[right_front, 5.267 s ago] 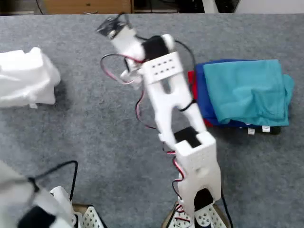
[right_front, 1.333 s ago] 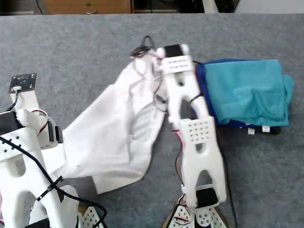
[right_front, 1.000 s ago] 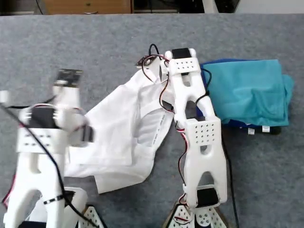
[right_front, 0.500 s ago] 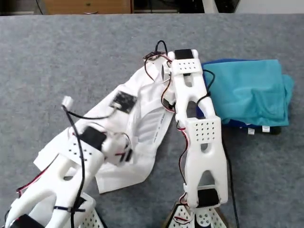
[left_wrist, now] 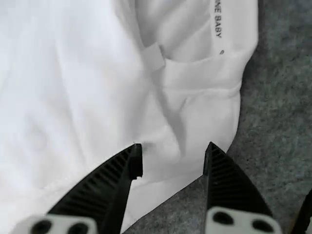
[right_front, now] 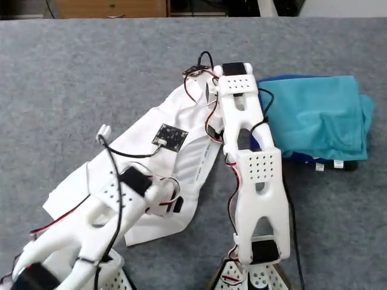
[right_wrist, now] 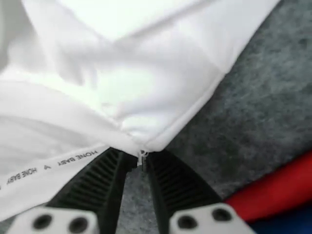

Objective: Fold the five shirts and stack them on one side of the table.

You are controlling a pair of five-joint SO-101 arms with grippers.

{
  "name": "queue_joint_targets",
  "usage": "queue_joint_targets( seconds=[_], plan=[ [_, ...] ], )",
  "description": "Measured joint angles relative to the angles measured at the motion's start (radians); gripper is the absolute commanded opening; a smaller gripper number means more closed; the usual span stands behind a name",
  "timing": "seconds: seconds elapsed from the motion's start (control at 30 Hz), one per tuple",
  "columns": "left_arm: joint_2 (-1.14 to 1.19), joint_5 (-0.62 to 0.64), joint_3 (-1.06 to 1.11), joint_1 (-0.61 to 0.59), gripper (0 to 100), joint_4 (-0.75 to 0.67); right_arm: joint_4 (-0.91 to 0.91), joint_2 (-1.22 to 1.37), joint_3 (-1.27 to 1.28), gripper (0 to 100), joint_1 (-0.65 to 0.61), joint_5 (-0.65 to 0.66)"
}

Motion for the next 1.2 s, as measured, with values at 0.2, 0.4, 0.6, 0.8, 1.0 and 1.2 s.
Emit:
queue_joint_targets(
  seconds=[0.2, 0.4, 0.6, 0.8, 1.0, 1.2],
  plan=[
    [0.219, 0.028, -0.106, 0.0, 15, -0.012, 0.0, 0.0, 0.0, 0.5, 0.0, 0.0],
    [0.265, 0.029, -0.158, 0.0, 15, -0.012, 0.0, 0.0, 0.0, 0.5, 0.0, 0.0],
    [0.275, 0.029, -0.16, -0.052, 15, -0.012, 0.0, 0.0, 0.0, 0.5, 0.0, 0.0],
    [0.278, 0.029, -0.16, -0.132, 15, -0.012, 0.0, 0.0, 0.0, 0.5, 0.0, 0.0],
    [0.278, 0.031, -0.133, -0.12, 15, -0.012, 0.0, 0.0, 0.0, 0.5, 0.0, 0.0],
    [0.278, 0.029, -0.13, -0.048, 15, -0.012, 0.0, 0.0, 0.0, 0.5, 0.0, 0.0]
  ],
)
